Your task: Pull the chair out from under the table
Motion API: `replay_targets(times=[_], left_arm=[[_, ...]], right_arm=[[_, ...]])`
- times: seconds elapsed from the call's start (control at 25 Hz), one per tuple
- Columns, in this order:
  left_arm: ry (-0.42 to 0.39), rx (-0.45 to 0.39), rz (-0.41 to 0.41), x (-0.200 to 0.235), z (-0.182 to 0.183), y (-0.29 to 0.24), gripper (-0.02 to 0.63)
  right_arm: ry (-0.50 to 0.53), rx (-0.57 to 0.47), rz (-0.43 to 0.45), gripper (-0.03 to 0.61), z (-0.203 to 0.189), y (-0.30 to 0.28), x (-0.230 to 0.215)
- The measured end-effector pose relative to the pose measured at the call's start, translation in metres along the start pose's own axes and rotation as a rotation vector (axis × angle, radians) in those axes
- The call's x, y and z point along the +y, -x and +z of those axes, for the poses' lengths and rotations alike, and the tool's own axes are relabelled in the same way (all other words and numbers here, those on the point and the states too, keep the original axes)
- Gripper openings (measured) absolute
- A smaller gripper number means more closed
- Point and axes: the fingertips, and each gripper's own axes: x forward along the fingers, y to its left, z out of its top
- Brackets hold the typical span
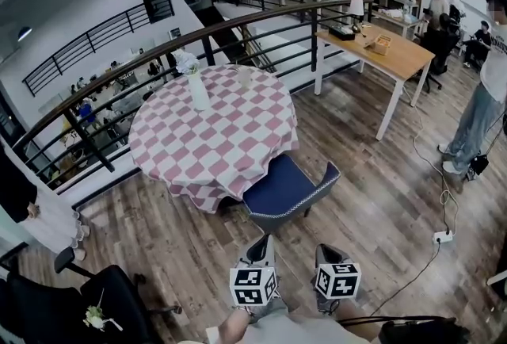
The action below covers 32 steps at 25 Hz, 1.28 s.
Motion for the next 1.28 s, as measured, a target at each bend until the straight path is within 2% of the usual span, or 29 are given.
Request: replay_targets(times=[0.32,0.64,0.96,1.28], left_arm=[[0.009,0.009,-0.021,0.027,0.012,-0.043,0.003],[0.027,0.029,-0.056,0.047,0.015,-0.080,0.003],[0.038,0.077,-0.069,0.040,0.001,-0.098,0.003],[0.053,0.114,-0.028,0.019,-0.010,-0.107,0.003]], right_arm=[[0.012,0.000,-0.008,0.017,0.032,-0.046,0.004],[-0.003,0.005,-0.032,0.017,0.048,-0.074,0.006],[-0.017,0.023,-0.052,0.017,0.049,-0.079,-0.012],[0.032,0.034,0.009,0.017,0.063,-0.084,-0.024]])
